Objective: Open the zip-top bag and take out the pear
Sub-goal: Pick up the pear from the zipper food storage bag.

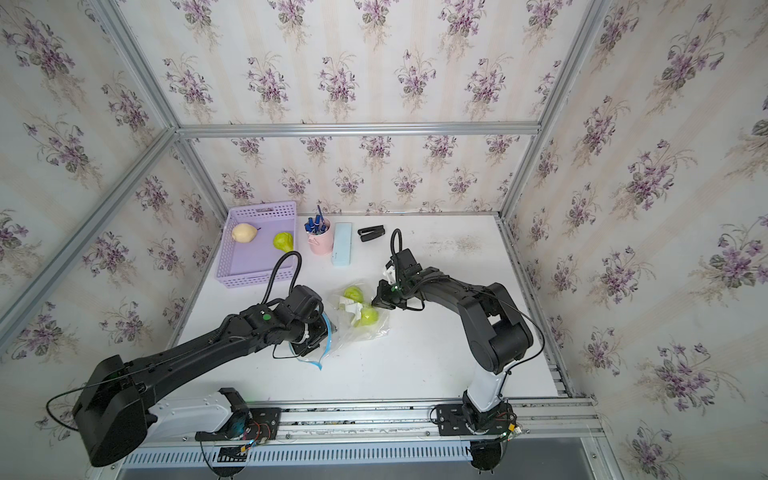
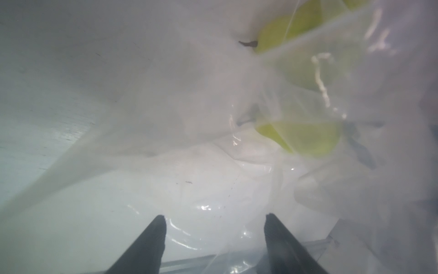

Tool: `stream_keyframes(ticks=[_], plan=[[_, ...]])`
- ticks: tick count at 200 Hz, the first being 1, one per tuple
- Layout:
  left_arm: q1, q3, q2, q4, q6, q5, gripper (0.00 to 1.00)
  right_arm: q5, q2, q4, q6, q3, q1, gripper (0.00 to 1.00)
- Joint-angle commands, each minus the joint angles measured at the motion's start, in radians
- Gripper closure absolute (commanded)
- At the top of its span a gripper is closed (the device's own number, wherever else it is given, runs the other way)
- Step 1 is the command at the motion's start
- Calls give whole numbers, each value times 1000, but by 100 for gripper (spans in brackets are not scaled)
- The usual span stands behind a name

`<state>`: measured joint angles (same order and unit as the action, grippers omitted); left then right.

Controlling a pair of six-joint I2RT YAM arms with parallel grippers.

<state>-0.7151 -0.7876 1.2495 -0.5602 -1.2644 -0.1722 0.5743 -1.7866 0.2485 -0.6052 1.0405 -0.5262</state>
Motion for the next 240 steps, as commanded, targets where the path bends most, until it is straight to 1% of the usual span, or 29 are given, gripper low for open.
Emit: stream_keyframes(ticks=[1, 11, 15, 42, 93, 110, 114, 129, 155, 165, 178, 202, 215, 228, 240], plan=[[1, 9, 9, 57, 5, 2, 31, 23, -25, -70, -36, -32, -5, 100], [-2, 10, 16, 66, 1, 0, 30, 24, -36, -76, -34, -36, -5, 100], [-1, 9, 18, 69, 1, 1, 30, 21, -43, -71, -29, -36, -43, 100], [-14, 4, 56, 71, 3, -3, 30, 28, -87, -83, -22, -42, -88, 100], [-52, 5, 128, 119, -4, 30, 30, 49, -96, -124, -42, -71, -116, 100], [-60, -29, 156, 116, 22, 36, 29, 57, -99, -130, -45, -76, -126, 100], [-63, -42, 195, 105, 31, 39, 28, 60, -100, -132, -45, -75, -128, 100], [-68, -78, 243, 92, 60, 37, 29, 68, -102, -135, -44, -74, -135, 100], [-78, -136, 295, 53, 93, 70, 28, 92, -109, -142, -37, -83, -139, 100], [-80, -143, 304, 70, 95, 69, 27, 104, -111, -148, -36, -86, -144, 100], [-88, -141, 300, 125, 99, 65, 25, 112, -111, -155, -36, -92, -147, 100], [-115, -182, 299, 124, 128, 77, 21, 127, -100, -160, -40, -104, -149, 100], [-128, -181, 289, 151, 131, 78, 18, 133, -97, -160, -41, -106, -150, 100], [-141, -188, 282, 154, 135, 99, 15, 133, -91, -162, -42, -111, -151, 100], [-145, -197, 287, 137, 134, 117, 14, 134, -87, -172, -49, -118, -153, 100]])
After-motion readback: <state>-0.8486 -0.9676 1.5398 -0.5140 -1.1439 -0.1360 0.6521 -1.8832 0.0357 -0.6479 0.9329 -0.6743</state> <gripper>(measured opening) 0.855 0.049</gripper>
